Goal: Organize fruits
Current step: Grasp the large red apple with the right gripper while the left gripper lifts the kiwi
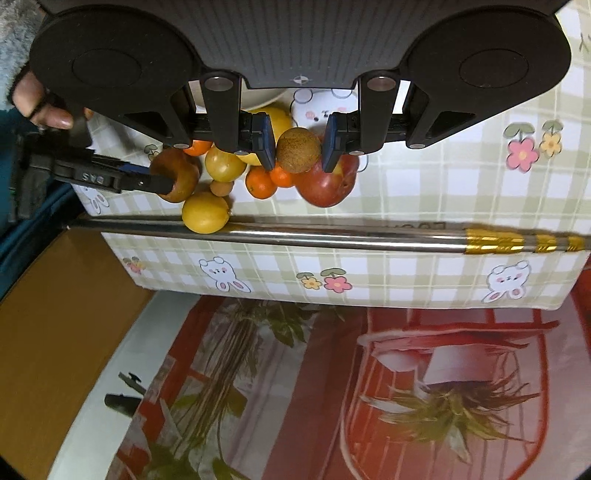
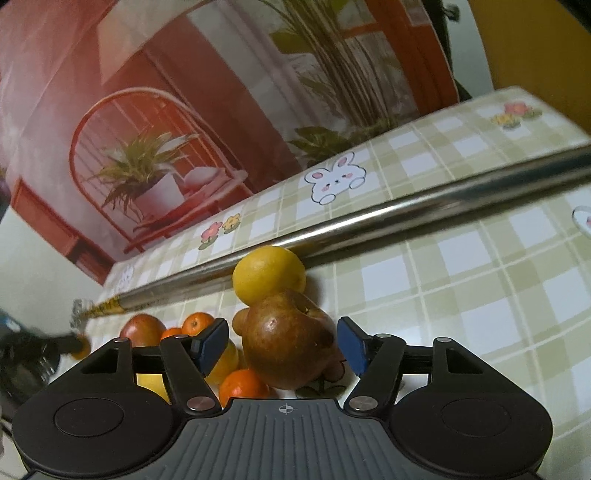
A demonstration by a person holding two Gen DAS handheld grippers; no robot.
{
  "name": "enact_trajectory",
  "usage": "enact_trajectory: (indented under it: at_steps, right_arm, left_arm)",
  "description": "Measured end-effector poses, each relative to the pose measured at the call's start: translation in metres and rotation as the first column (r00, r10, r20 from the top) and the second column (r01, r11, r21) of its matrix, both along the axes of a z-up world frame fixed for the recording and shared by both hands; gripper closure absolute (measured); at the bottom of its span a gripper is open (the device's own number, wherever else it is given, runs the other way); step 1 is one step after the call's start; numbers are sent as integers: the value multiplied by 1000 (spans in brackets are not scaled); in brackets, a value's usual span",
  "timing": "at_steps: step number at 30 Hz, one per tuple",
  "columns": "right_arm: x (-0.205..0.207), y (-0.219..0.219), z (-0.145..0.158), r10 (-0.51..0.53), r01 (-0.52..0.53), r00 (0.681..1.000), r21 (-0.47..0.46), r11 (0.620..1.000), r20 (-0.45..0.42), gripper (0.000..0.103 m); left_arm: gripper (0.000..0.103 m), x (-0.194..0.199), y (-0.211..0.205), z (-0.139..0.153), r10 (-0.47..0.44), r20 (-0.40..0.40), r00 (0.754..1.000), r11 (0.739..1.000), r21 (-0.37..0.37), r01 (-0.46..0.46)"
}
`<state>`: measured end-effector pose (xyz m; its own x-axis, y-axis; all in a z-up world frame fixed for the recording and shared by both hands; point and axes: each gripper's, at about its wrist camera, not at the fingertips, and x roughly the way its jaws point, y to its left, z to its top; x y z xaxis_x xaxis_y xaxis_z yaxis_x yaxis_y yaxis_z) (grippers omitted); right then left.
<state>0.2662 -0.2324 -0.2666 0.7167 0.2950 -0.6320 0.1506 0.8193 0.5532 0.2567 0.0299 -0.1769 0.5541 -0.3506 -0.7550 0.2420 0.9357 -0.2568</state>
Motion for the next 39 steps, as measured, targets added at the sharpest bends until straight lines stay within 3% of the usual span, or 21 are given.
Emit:
enact_trajectory:
  at_steps: [10, 16, 24, 28, 33, 39]
  right_arm:
    - [8, -5, -25, -61, 68, 997, 133, 989, -57, 42]
    - [3, 8, -16, -38, 40, 998, 37, 999, -44, 43]
    - [-23, 12, 2, -7, -1, 999, -163, 987, -44, 44]
    - [-38, 14, 7, 32, -51, 997, -277, 960, -72, 44]
    - [-57, 35, 13, 120, -151, 988, -443, 884, -97, 44]
    - [-69, 56, 17, 183, -213, 977, -474, 854, -108, 44]
  left_arm:
    - [75, -22, 22, 3, 71, 0, 998, 997, -32, -71]
    - [75, -36, 30, 6, 88, 7, 996, 995, -55, -88]
    - [75, -64, 53, 7, 148, 2, 989, 984, -97, -147]
    - [75, -76, 65, 7, 181, -9, 984, 978, -106, -180]
    - [75, -86, 80, 11, 218, -11, 976, 970, -107, -218]
    - [75, -99, 99, 27, 253, 14, 967, 962, -108, -251]
